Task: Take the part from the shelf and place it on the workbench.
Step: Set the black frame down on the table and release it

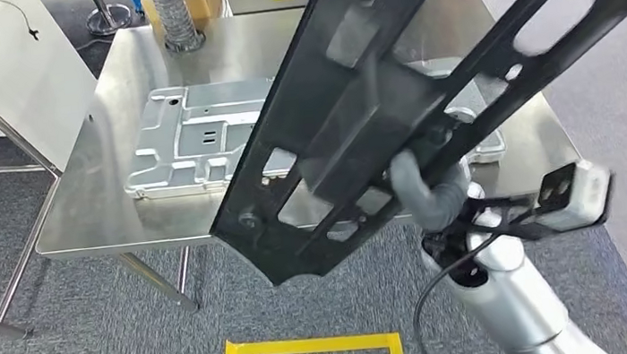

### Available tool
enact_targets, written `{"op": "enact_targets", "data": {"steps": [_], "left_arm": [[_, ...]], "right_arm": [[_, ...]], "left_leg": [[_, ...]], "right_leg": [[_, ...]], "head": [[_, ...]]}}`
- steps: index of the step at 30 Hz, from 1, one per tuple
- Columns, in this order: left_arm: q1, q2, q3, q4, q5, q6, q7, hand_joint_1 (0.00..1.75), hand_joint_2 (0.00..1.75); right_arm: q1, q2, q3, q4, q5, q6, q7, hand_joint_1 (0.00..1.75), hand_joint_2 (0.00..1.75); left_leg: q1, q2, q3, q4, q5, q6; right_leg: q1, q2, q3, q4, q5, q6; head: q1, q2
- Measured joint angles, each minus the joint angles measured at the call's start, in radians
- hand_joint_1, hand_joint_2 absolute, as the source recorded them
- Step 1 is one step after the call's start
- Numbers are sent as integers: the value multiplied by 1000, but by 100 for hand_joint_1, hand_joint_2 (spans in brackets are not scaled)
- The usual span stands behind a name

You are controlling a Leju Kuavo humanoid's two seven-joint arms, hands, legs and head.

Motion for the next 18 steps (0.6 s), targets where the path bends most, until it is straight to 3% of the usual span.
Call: {"op": "enact_targets", "data": {"steps": [1,2,3,5,7,8,11,13,16,17,18], "left_arm": [[2,0,0,0,0,2,3,0,175],[3,0,0,0,0,3,4,0,175],[4,0,0,0,1,4,6,0,175],[5,0,0,0,0,4,6,0,175],[6,0,0,0,0,4,5,0,175],[6,0,0,0,-1,4,4,0,175],[3,-1,-1,0,-9,11,3,0,175],[1,-1,-2,0,-12,19,3,0,175],[-1,-1,-3,0,-12,26,5,0,175],[-2,-1,-3,0,-12,27,7,0,175],[-1,-1,-3,0,-12,27,7,0,175]], "right_arm": [[-5,-2,-13,-2,-15,5,4,175,175],[-8,-3,-25,-3,-27,9,8,175,175],[-12,-5,-35,-4,-34,13,11,175,175],[-22,-8,-51,-5,-40,20,17,175,175],[-30,-11,-62,-6,-42,23,21,175,175],[-33,-12,-67,-7,-43,24,22,175,175],[-38,-18,-82,-12,-44,23,23,175,175],[-41,-23,-94,-15,-38,17,22,175,175],[-39,-30,-118,-13,-20,-6,21,175,175],[-39,-33,-127,-12,-16,-12,21,175,175],[-39,-36,-135,-11,-14,-16,21,175,175]], "left_leg": [[3,1,-30,26,-23,-5],[5,2,-46,23,-28,-9],[8,3,-48,-10,-8,-12],[12,5,-29,-134,98,-11],[12,7,-15,-221,179,0],[11,7,-14,-238,193,7],[11,6,2,-243,190,30],[10,6,15,-245,185,41],[4,4,28,-244,169,49],[2,3,34,-244,162,49],[-1,1,42,-244,156,50]], "right_leg": [[-2,1,12,0,-10,2],[-3,1,26,0,-21,5],[-5,2,42,1,-33,8],[-7,2,70,3,-56,17],[-6,4,85,7,-79,31],[-5,5,88,11,-85,38],[-7,4,91,37,-99,57],[-11,0,46,122,-129,66],[-11,-2,-76,293,-201,70],[-11,-2,-97,303,-199,67],[-9,-2,-100,275,-172,61]], "head": [[0,0],[0,0],[0,0],[-1,0],[-1,0],[-1,0],[2,0],[4,0],[4,0],[5,0],[5,0]]}}
